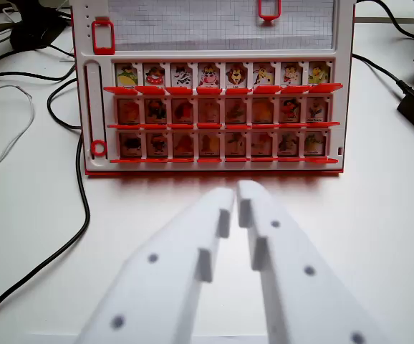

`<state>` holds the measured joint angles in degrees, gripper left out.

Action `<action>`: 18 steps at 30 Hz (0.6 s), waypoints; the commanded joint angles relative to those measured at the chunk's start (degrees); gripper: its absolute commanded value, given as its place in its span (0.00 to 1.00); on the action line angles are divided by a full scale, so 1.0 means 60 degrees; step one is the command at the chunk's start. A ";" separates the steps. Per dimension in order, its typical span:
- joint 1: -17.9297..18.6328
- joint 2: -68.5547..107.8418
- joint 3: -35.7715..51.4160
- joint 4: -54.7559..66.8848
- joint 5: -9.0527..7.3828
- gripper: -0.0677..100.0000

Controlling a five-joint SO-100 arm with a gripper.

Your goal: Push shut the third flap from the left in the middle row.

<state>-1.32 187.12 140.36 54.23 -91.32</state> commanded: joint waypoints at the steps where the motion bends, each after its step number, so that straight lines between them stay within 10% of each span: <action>1: -0.0044 0.0059 -0.0352 0.0015 0.0059 0.00; 18: -0.0029 0.0059 -0.0454 0.0278 0.0015 0.00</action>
<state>-1.32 187.12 140.36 55.99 -91.14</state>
